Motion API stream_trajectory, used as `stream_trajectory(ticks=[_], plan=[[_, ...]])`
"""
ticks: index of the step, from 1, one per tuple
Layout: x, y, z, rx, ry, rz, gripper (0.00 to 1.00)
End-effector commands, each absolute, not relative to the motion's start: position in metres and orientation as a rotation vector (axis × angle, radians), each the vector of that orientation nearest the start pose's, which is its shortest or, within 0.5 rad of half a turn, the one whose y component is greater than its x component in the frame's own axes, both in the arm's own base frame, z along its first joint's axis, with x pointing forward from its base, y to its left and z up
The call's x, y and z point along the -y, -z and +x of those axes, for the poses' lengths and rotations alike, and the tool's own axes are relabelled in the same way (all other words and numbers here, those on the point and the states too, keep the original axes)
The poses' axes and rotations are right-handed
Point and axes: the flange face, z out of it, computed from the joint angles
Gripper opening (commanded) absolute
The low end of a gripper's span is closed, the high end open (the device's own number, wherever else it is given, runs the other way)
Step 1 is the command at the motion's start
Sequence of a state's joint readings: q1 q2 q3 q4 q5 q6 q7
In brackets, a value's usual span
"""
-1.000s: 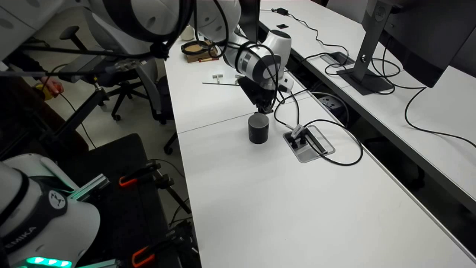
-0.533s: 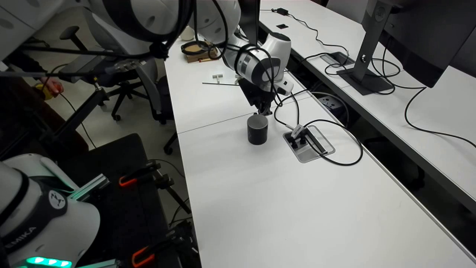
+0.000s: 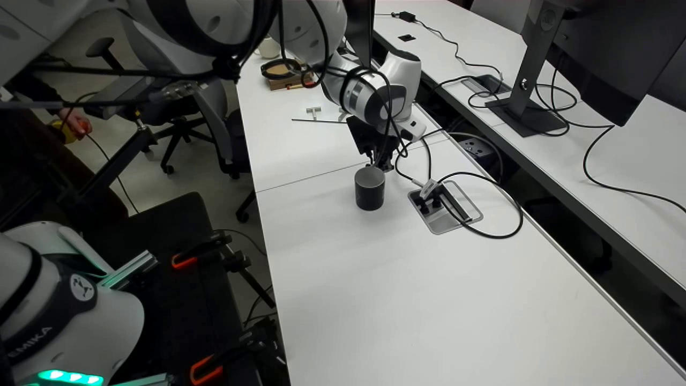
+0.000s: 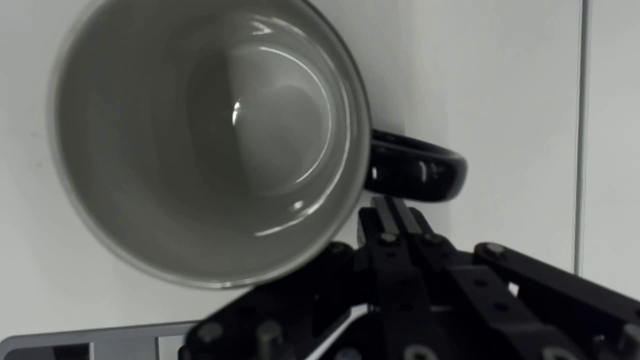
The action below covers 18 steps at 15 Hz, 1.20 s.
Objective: Rotate the mug counterclockwise
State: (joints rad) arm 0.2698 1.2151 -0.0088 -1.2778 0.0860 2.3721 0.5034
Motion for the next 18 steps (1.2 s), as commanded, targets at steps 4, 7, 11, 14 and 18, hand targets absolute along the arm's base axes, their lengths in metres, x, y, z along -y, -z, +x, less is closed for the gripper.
stream_trajectory(ticks=[4, 7, 11, 14, 18], plan=[[-0.180, -0.009, 0.673, -0.541, -0.213, -3.182, 0.00], [-0.181, -0.019, 0.675, -0.543, -0.208, -3.224, 0.00], [-0.187, -0.030, 0.676, -0.501, -0.209, -3.274, 0.00], [-0.192, -0.034, 0.676, -0.431, -0.219, -3.293, 0.00], [-0.199, -0.034, 0.673, -0.375, -0.238, -3.306, 0.00]])
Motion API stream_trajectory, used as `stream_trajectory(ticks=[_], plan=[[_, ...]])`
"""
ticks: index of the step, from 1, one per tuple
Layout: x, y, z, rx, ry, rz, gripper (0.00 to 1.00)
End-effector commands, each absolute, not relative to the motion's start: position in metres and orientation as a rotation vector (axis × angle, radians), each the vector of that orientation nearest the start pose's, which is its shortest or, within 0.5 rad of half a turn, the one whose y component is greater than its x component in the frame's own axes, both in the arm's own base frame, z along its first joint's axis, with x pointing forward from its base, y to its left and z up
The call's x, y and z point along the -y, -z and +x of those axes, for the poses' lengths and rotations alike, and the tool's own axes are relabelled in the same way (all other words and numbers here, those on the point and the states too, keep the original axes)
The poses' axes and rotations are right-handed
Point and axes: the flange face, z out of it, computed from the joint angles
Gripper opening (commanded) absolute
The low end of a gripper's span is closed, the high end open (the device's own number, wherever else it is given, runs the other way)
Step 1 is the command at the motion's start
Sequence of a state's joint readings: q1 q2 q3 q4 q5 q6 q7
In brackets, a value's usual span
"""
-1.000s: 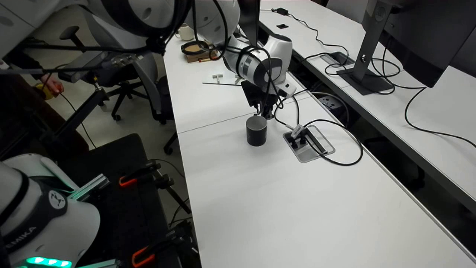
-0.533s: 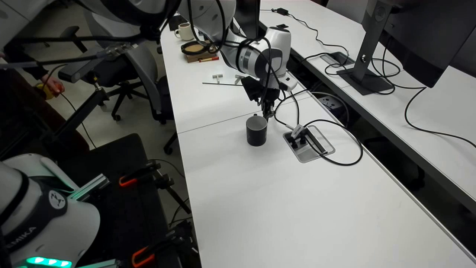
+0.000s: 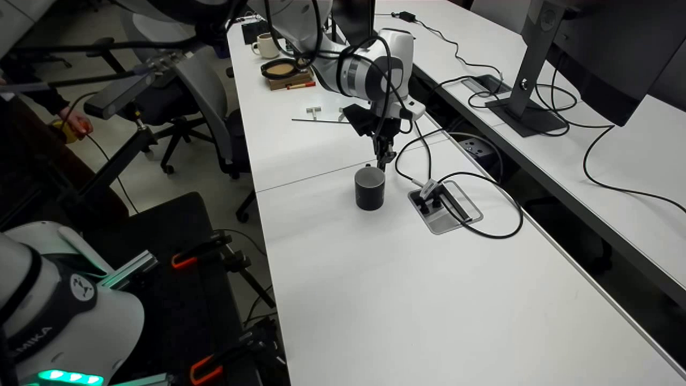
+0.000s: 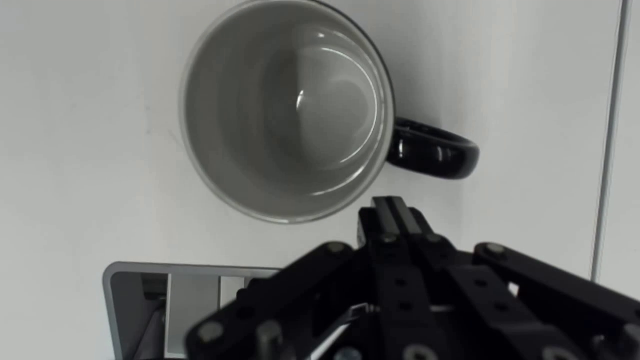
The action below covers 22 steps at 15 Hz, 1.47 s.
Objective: Rotate the mug counterclockwise
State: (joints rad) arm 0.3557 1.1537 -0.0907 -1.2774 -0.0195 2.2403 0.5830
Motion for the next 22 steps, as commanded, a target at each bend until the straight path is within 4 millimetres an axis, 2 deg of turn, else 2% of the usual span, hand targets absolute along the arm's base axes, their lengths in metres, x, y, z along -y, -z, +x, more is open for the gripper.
stream_trajectory(ticks=[1, 22], plan=[[-0.200, -0.033, 0.672, -0.367, -0.244, -3.307, 0.00], [-0.212, -0.023, 0.658, -0.287, -0.275, -3.257, 0.00]])
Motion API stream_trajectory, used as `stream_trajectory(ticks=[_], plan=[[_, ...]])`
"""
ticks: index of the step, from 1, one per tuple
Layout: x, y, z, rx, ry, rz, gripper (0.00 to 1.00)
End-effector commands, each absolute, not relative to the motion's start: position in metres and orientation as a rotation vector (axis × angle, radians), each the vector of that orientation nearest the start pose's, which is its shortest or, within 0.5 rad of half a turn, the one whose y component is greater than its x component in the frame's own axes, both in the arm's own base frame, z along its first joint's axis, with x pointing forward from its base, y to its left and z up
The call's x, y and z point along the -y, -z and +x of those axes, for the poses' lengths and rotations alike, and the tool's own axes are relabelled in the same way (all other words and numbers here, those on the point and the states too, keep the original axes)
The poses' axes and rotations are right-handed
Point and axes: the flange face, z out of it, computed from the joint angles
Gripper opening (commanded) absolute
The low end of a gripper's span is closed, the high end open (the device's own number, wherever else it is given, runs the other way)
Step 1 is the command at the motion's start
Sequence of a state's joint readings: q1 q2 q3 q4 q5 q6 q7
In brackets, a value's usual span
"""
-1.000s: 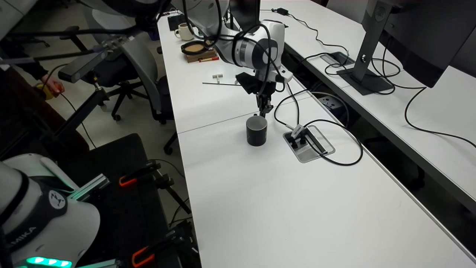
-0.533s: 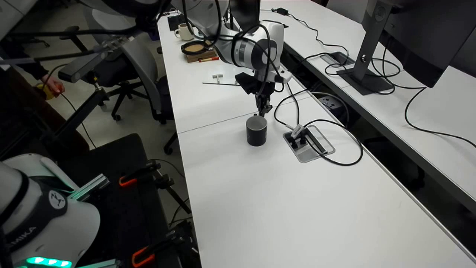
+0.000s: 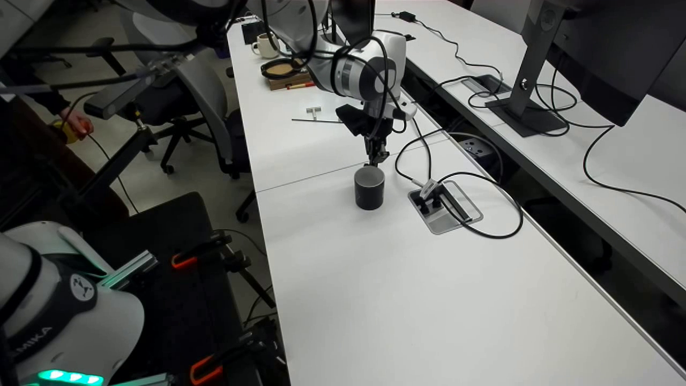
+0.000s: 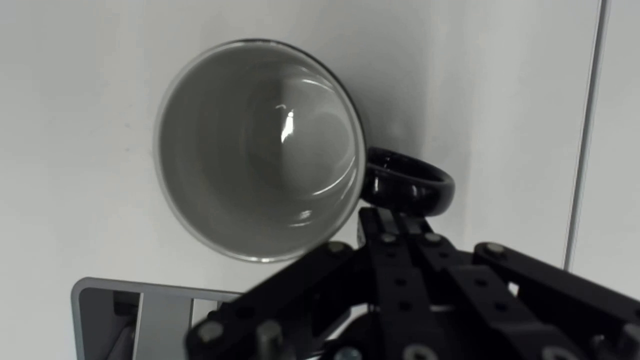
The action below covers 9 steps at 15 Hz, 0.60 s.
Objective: Rotate the mug counterclockwise
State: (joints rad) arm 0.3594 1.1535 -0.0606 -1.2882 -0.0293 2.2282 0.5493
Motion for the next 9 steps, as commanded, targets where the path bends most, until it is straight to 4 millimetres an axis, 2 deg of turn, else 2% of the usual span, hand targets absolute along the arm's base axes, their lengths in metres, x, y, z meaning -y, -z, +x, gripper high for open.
stream_trajectory(ticks=[1, 9], plan=[[-0.2118, -0.0210, 0.6567, -0.282, -0.279, -3.251, 0.00], [-0.2134, -0.0165, 0.6483, -0.275, -0.276, -3.238, 0.00]])
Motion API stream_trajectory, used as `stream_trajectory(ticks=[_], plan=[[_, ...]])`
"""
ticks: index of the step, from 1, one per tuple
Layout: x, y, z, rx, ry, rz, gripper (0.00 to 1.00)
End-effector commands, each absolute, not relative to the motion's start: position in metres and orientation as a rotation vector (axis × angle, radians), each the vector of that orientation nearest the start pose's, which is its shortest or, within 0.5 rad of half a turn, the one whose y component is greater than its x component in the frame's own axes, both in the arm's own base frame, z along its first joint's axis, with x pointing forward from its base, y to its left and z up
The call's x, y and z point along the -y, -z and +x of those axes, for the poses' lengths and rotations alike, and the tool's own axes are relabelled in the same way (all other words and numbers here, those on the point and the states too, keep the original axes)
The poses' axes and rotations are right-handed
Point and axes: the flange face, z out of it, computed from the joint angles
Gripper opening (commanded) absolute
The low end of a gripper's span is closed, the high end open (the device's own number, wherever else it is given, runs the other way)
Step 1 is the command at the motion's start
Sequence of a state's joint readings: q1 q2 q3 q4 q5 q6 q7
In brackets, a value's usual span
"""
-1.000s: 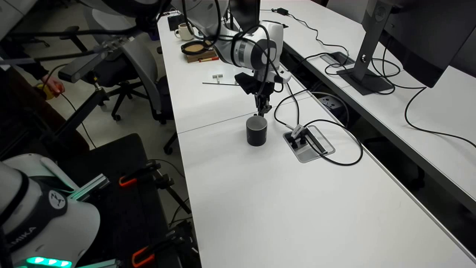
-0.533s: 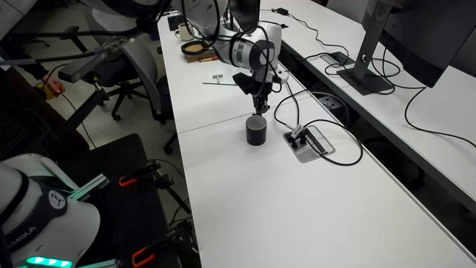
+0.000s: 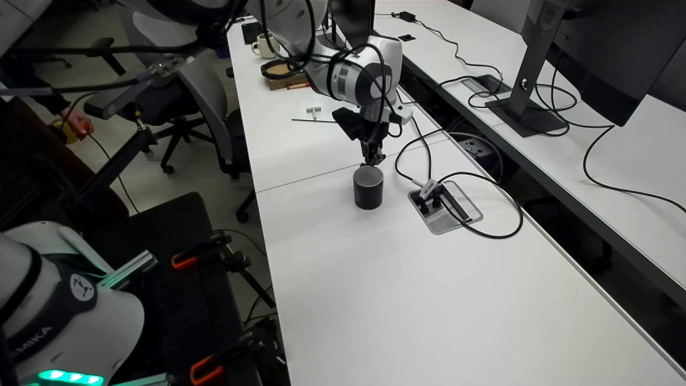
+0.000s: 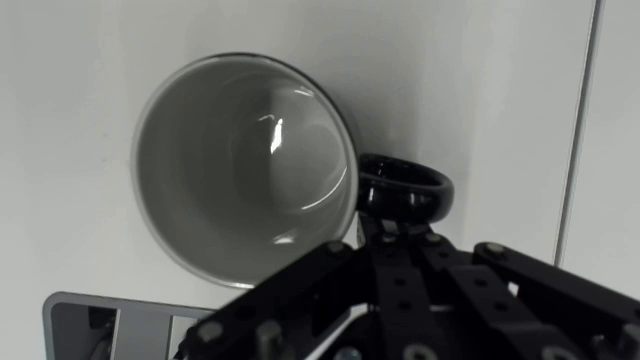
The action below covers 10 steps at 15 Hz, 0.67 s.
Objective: Rotate the mug counterclockwise
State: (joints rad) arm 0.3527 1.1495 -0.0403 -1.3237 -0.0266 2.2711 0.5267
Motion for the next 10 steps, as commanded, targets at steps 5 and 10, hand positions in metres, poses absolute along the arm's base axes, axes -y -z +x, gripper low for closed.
stream_trajectory(ticks=[5, 10], plan=[[-0.214, -0.020, 0.645, -0.277, -0.270, -3.242, 0.00], [-0.217, -0.027, 0.640, -0.245, -0.227, -3.226, 0.00]])
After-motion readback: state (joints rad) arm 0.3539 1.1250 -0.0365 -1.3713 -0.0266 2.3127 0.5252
